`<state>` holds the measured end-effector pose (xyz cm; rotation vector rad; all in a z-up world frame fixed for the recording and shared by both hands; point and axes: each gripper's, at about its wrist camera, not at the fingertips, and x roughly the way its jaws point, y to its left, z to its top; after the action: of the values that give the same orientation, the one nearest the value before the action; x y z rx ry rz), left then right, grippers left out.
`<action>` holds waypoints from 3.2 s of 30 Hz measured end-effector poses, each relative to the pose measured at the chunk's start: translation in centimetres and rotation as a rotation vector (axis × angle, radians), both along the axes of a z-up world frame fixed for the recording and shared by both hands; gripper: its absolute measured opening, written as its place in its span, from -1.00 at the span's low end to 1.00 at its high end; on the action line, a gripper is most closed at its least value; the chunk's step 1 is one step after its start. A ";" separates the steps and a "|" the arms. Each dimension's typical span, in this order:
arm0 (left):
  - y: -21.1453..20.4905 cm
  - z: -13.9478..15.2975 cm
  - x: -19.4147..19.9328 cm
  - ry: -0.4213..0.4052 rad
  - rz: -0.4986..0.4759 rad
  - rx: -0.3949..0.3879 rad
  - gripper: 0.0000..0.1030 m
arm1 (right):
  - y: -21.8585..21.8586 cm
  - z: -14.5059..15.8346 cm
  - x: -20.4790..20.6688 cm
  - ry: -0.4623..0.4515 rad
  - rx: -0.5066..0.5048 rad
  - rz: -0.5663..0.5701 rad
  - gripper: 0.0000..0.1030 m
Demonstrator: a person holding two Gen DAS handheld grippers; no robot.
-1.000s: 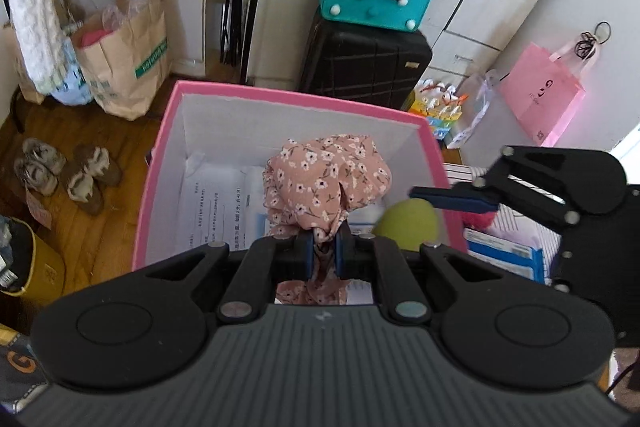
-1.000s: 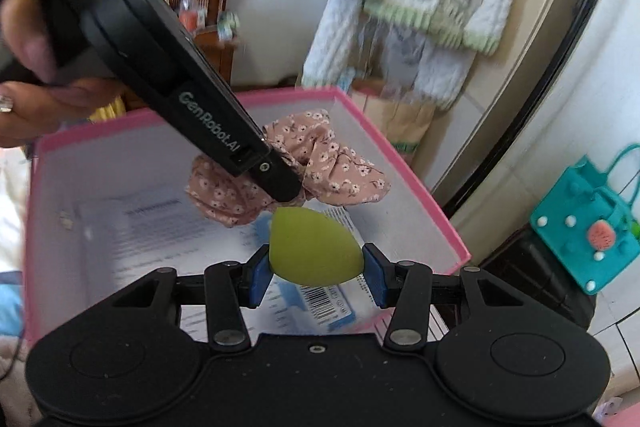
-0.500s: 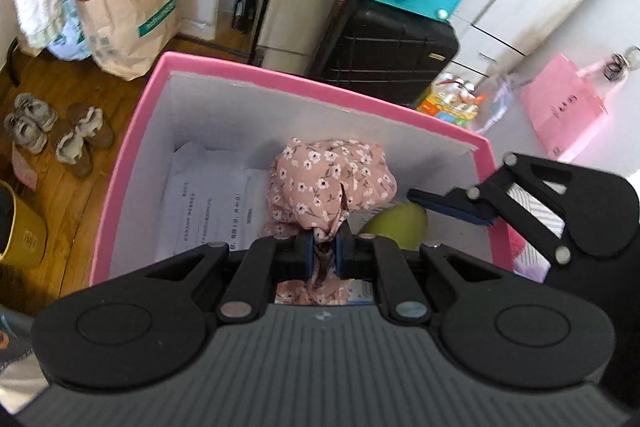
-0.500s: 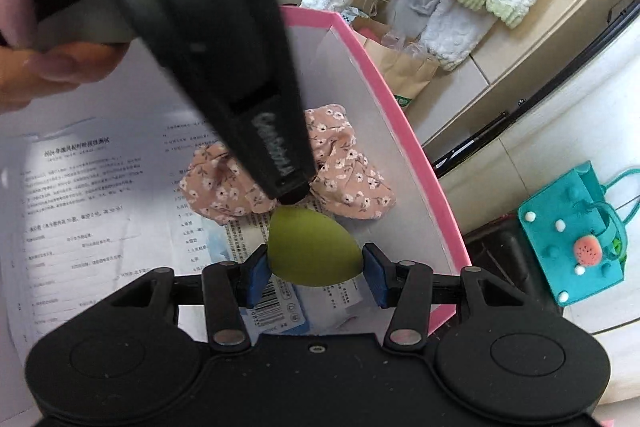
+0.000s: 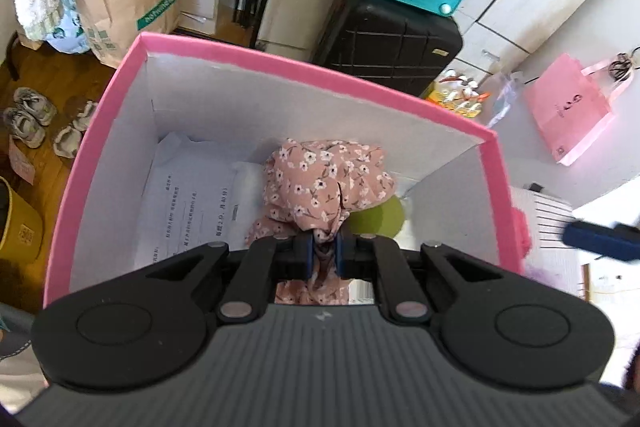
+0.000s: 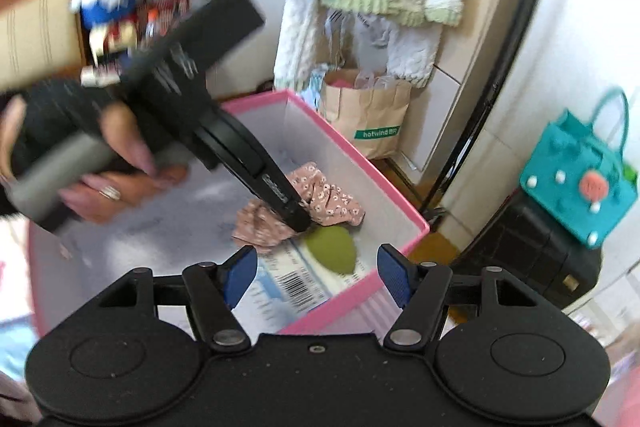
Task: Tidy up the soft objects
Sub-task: 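Open both grippers to drop the scrunchie and green sponge into the box, then withdraw both grippers from the box and move toward the blue wipes pack, then lower the left gripper onto the blue wet-wipes pack and close on it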
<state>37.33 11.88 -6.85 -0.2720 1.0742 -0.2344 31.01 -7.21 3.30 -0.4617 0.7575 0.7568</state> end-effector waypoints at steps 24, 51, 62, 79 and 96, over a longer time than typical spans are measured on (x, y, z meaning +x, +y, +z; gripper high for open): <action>-0.4 8.1 -9.2 -0.136 -0.110 0.171 0.16 | -6.0 1.4 -4.9 0.134 0.270 -0.108 0.38; -5.6 15.5 -26.0 -0.356 -0.260 0.276 0.43 | -10.6 7.8 -18.0 -0.068 0.300 -0.063 0.41; -7.9 12.6 -29.9 -0.379 -0.291 0.177 0.60 | -14.9 5.3 -22.4 -0.058 0.297 -0.119 0.46; -15.8 9.0 -27.9 -0.479 -0.296 0.102 0.84 | -20.9 -0.3 -20.5 -0.007 0.363 -0.236 0.65; -18.8 4.0 -17.9 -0.332 -0.111 0.031 0.69 | -26.5 -4.2 -10.7 0.164 0.476 -0.395 0.67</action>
<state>19.44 -6.92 -2.86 -0.1390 0.7639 -0.3485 20.27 -33.72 -0.92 0.1800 0.7612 0.5795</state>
